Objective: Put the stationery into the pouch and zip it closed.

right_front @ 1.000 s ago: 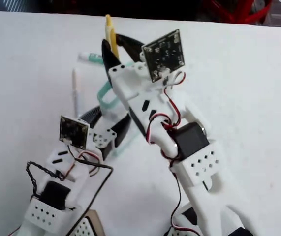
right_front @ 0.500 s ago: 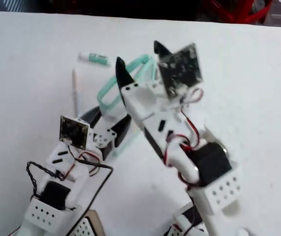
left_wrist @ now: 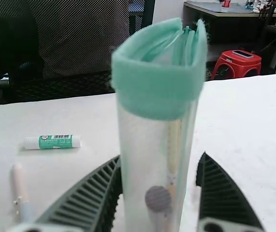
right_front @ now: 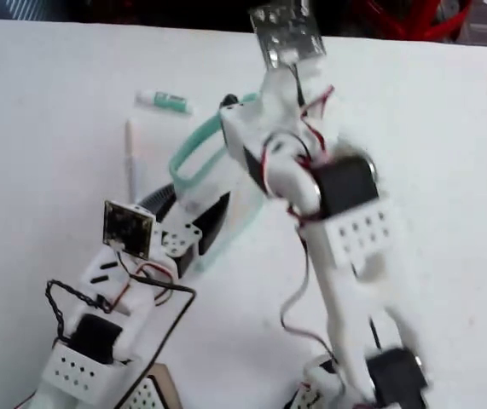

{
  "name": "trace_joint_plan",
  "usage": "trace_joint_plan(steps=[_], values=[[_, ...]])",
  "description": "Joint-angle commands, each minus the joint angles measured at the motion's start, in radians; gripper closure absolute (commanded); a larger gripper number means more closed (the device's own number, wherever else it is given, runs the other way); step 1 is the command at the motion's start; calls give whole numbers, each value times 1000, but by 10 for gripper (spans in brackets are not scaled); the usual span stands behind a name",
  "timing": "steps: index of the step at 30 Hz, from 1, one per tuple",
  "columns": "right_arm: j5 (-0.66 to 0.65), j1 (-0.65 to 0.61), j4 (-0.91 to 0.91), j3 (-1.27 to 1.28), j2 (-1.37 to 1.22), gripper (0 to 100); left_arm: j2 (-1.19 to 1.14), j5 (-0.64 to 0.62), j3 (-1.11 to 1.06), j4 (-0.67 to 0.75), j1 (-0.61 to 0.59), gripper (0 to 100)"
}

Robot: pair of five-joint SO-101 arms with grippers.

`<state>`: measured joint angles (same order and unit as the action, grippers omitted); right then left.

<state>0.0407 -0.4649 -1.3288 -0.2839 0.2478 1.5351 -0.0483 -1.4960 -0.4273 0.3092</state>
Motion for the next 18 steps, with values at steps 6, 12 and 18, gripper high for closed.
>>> trace_joint_plan(steps=[6, 12, 18], values=[[35, 13, -329, -384, -277, 772, 12, 9, 5, 18, -2, 759], [32, 48, -383, -417, -348, 807, 12, 9, 5, 18, 2, 759], [32, 74, -377, -423, -349, 954, 28, 9, 75, -101, -44, 755]])
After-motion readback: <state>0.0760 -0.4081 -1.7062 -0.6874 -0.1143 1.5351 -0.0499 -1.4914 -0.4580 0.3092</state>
